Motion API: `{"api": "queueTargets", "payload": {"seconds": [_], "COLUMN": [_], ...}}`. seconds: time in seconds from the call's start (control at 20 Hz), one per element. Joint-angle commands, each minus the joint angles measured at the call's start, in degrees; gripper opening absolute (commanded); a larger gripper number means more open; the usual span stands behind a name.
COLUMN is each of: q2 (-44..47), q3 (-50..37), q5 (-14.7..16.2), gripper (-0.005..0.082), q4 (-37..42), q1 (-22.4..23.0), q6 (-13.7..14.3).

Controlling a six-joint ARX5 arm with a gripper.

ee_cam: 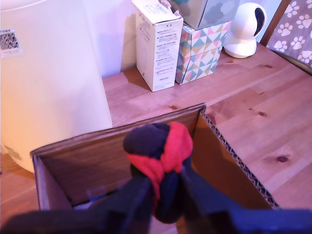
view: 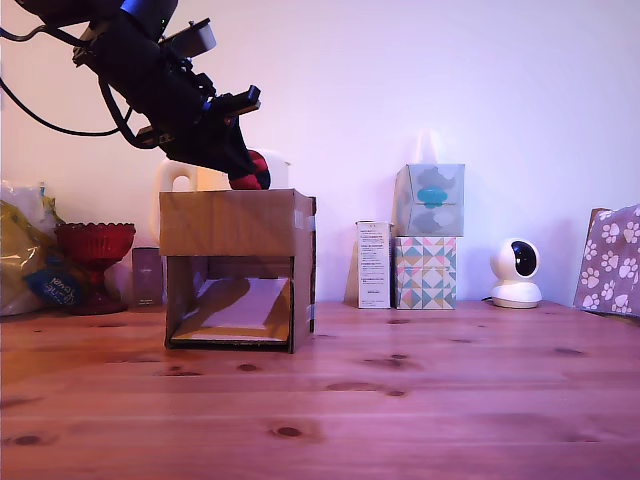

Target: Drop the footbag into the cardboard dice tower

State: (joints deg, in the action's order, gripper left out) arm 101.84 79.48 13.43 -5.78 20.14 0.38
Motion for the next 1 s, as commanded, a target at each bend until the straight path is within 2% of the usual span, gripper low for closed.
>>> {"api": "queueTargets", "payload": {"seconds": [0.0,0.05,0.2,0.25,0.3,0.35,0.4,0.45,0.55,0.65,0.95], "q2": [0.55,0.55,-1.11,-2.19,-3.74,-5.09,-6.21,-7.15,-8.87,-10.95,-20.65], "q3": [1.86,2.99,5.05,5.05,5.03,5.03,5.03,4.96,3.93,0.15,-22.14], "q5": [0.24,0.44,1.31,1.70,2.86,4.28,6.21,7.17,7.30,7.30,7.23], "gripper": [0.0673,0.0807,0.0662,0.0557,0.0367,0.0117,-0.0021,-0.0004,-0.0023,-0.0023,-0.0023], "q4": [-1.01,-3.34,-8.70,-9.84,-11.96,-14.14,-15.87,-17.25,-18.60,-16.76,2.25], "q1": [-0.15,-0.15,-0.13,-0.09,-0.09,-0.09,-0.11,-0.11,-0.11,-0.11,-0.15], "q6": [1.14,1.66,2.23,2.29,2.75,3.26,4.48,4.68,5.70,5.75,5.44]}}
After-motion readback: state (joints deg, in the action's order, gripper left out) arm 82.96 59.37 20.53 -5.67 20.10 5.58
